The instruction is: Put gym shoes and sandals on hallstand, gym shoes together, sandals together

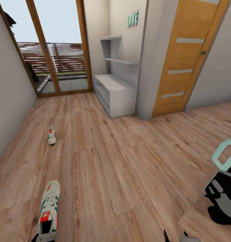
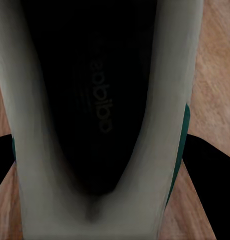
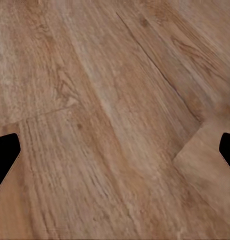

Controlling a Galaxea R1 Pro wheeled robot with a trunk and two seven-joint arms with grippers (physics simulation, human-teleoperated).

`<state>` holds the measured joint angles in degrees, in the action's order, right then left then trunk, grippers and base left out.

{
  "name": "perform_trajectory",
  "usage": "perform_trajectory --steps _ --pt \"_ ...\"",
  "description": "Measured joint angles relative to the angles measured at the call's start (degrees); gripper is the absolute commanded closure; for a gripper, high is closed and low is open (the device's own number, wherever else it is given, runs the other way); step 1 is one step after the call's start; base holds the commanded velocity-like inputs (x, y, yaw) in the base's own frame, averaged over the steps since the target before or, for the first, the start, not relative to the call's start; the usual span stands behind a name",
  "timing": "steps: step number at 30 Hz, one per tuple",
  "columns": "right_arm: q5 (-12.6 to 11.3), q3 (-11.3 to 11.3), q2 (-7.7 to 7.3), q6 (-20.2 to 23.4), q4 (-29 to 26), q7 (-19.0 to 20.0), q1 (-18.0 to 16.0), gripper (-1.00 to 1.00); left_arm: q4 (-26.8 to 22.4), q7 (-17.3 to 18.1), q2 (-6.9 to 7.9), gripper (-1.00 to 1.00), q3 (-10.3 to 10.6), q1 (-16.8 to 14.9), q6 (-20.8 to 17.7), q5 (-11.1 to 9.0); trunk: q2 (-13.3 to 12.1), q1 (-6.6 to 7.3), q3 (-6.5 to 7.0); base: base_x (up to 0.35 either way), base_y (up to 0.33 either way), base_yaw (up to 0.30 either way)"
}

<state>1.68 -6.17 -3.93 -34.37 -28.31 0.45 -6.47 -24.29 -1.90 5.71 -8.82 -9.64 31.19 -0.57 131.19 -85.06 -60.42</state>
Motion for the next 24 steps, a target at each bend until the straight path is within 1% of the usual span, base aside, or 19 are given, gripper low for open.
perform_trajectory --steps 7,11,24 --pt "0.0 0.0 0.04 0.0 0.0 0.0 0.0 -1.00 0.0 0.0 0.00 1.00 0.0 0.0 0.0 0.0 0.0 0.00 0.00 0.340 0.000 0.005" --pt "0.0 0.0 0.04 0.0 0.1 -0.1 0.0 -1.00 0.0 0.0 0.00 1.00 0.0 0.0 0.0 0.0 0.0 0.00 -0.08 0.340 0.000 0.084" --pt "0.0 0.0 0.04 0.0 0.1 -0.1 0.0 -1.00 0.0 0.0 0.00 1.00 0.0 0.0 0.0 0.0 0.0 0.00 -0.74 0.340 0.000 0.201"
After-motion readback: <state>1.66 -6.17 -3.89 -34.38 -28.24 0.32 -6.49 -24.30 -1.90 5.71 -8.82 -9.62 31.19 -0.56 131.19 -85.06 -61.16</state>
